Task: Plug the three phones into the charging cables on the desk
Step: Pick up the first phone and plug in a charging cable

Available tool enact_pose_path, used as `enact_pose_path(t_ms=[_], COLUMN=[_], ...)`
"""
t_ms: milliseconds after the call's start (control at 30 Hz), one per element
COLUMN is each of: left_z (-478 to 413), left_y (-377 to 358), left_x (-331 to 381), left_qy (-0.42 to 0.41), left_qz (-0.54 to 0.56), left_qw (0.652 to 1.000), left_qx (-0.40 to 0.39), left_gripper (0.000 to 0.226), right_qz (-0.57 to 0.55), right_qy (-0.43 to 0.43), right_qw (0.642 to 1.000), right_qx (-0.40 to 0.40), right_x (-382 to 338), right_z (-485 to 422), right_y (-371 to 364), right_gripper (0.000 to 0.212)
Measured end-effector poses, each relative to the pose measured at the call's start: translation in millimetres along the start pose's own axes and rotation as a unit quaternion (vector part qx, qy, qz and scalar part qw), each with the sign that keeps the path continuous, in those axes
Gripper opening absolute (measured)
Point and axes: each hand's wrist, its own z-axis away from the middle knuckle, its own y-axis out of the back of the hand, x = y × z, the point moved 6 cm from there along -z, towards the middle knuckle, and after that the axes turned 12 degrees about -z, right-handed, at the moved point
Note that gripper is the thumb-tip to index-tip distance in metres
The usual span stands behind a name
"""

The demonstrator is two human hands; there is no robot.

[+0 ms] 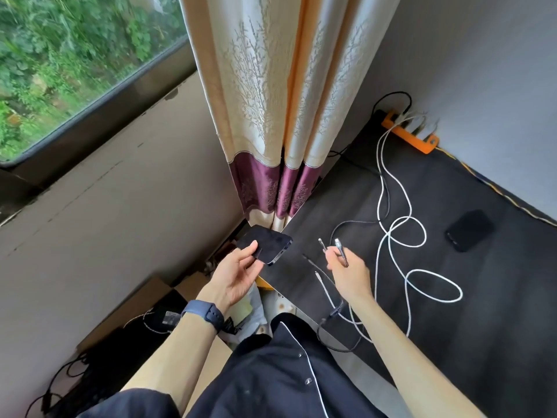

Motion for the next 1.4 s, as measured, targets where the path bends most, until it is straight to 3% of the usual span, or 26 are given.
enact_pose_path(t_ms=[33, 167, 300, 367, 500, 900, 1100, 1400], left_z=[-2, -10, -5, -5, -6, -2, -6, -1], left_y=[-4, -23, -44, -49, -53, -55, -50, -46], left_x=[2, 7, 8, 6, -1, -9, -3, 16], left_qy=[-0.002, -0.005, -0.010, -0.007, 0.016, 0.015, -0.031, -0.119], left_qz=[0.001, 0.009, -0.022, -0.041, -0.044, -0.022, -0.051, -0.191], left_qw=[1.000, 1.000, 0.998, 0.997, 0.996, 0.996, 0.996, 0.973], left_qx=[-0.005, -0.019, -0.058, -0.068, -0.077, -0.085, -0.067, -0.053], left_gripper=[0.012, 0.029, 0.020, 0.018, 0.036, 0.018, 0.019, 0.038], right_qz=[-0.038, -0.181, -0.222, -0.226, -0.213, -0.198, -0.169, -0.161], right_qy=[-0.002, -0.020, -0.037, -0.032, 0.007, 0.035, 0.020, 0.016], right_qw=[0.999, 0.981, 0.972, 0.972, 0.976, 0.979, 0.985, 0.987], right_qx=[-0.018, -0.064, -0.063, -0.057, -0.047, -0.011, -0.006, -0.008], right_x=[-11, -43, -55, -57, -58, -54, -51, -42], right_z=[13, 55, 70, 71, 72, 67, 63, 60], right_y=[2, 6, 4, 2, 1, 7, 11, 0], right_gripper=[0.026, 0.039, 0.023, 0.023, 0.039, 0.046, 0.026, 0.022])
